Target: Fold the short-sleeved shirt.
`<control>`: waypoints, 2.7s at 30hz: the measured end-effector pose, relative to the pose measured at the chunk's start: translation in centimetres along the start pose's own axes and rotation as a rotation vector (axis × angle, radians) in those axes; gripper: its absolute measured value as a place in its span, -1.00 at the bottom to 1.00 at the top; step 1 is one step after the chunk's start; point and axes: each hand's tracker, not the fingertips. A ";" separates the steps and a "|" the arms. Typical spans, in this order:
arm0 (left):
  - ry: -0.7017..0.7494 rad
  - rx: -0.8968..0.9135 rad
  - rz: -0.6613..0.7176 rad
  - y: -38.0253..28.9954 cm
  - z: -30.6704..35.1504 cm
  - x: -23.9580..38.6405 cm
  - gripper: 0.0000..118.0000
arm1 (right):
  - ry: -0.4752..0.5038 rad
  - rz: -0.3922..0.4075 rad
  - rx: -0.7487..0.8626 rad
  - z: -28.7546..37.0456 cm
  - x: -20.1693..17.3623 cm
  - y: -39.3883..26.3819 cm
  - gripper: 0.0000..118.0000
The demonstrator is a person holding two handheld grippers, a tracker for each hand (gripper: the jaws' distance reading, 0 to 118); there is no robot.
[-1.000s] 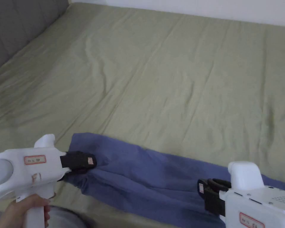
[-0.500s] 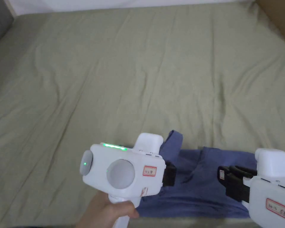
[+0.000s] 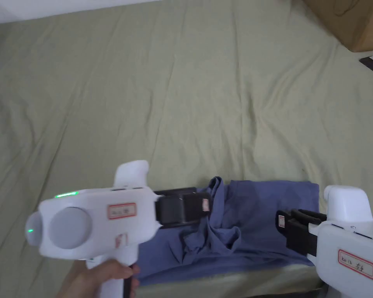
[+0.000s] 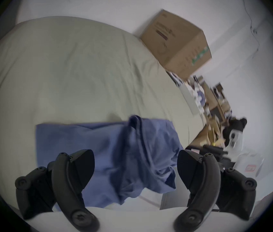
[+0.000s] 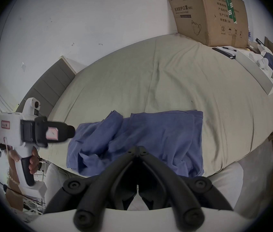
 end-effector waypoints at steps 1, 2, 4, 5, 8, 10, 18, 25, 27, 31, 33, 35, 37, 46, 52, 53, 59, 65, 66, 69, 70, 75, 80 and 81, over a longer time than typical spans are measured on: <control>0.016 0.024 0.031 0.1 0.6 -1.0 0.71 | 0.007 -0.004 -0.001 -0.1 -0.1 -0.1 -1.00; 0.053 0.040 0.052 0.2 0.9 -2.0 0.60 | 0.012 -0.005 -0.002 -0.1 -0.1 -0.1 -1.00; 0.177 0.033 0.054 0.4 0.6 -2.7 -0.10 | 0.017 0.001 -0.006 -0.4 -0.3 -0.2 -1.00; 0.207 0.012 0.034 0.2 0.1 -3.1 -0.53 | 0.019 0.006 -0.010 -0.5 -0.4 -0.2 -1.00; 0.095 -0.077 0.003 -0.7 -1.5 -2.7 -0.80 | 0.027 0.008 -0.011 -0.6 -0.3 -0.2 -1.00; 0.022 -0.118 0.002 -1.2 -2.7 -1.9 -0.81 | 0.031 0.004 -0.010 -0.6 -0.2 -0.1 -1.00; -0.008 -0.279 -0.133 -3.3 -7.7 3.0 -0.81 | 0.024 -0.022 -0.004 -0.5 1.2 0.2 -1.00; -0.083 -0.272 -0.116 -2.9 -8.3 4.3 -0.81 | 0.020 -0.034 0.005 -0.1 1.4 0.3 -1.00; -0.132 -0.262 -0.064 -2.6 -7.0 3.5 -0.81 | 0.019 -0.024 0.005 0.0 1.1 0.5 -1.00; -0.200 -0.146 0.056 -1.6 -2.2 -0.2 -0.81 | 0.018 0.002 0.002 -0.2 0.2 0.9 -1.00; -0.185 -0.076 0.107 -1.1 0.7 -3.0 -0.69 | 0.018 0.017 -0.001 -0.4 -0.5 1.1 -1.00; -0.163 -0.022 0.135 -0.8 3.5 -5.9 -0.49 | 0.017 0.037 -0.008 -0.7 -1.2 1.2 -1.00; -0.133 0.026 0.195 -1.0 5.6 -8.7 -0.49 | 0.023 0.055 -0.016 -1.0 -2.0 1.2 -1.00; -0.253 0.032 0.405 -3.9 4.2 -15.4 1.00 | 0.033 0.126 -0.063 -2.6 -5.9 1.6 -1.00; -0.282 -0.051 0.361 -4.4 -0.2 -15.2 1.00 | 0.036 0.172 -0.073 -2.6 -7.8 2.2 -1.00; -0.315 -0.052 0.336 -4.1 -0.2 -14.9 0.95 | 0.032 0.178 -0.070 -2.6 -8.0 2.3 -1.00; -0.208 -0.159 0.329 -4.5 -2.7 -16.3 -0.75 | 0.027 0.177 -0.070 -2.7 -8.6 2.5 -1.00; -0.211 -0.144 0.316 -3.7 -0.1 -17.7 -0.84 | 0.010 0.183 -0.072 -2.3 -8.7 2.5 -1.00; -0.217 -0.139 0.342 -3.5 0.4 -17.9 -0.84 | 0.004 0.184 -0.072 -2.4 -8.7 2.6 -1.00; -0.171 -0.093 0.312 -2.7 3.3 -18.8 -0.84 | -0.002 0.168 -0.059 -2.2 -8.7 2.8 -1.00; -0.154 -0.076 0.318 -2.6 4.7 -19.5 -0.84 | 0.002 0.161 -0.054 -2.1 -8.7 2.9 -1.00; -0.014 0.010 0.340 -2.3 11.9 -23.6 -0.84 | 0.005 0.159 -0.043 -2.1 -8.5 2.9 -1.00; 0.151 0.048 0.383 -2.3 16.9 -24.7 -0.84 | 0.041 0.141 -0.012 -2.4 -8.4 2.6 -1.00; 0.155 0.050 0.370 -2.2 17.4 -24.2 -0.84 | 0.049 0.142 -0.008 -2.3 -8.4 2.6 -1.00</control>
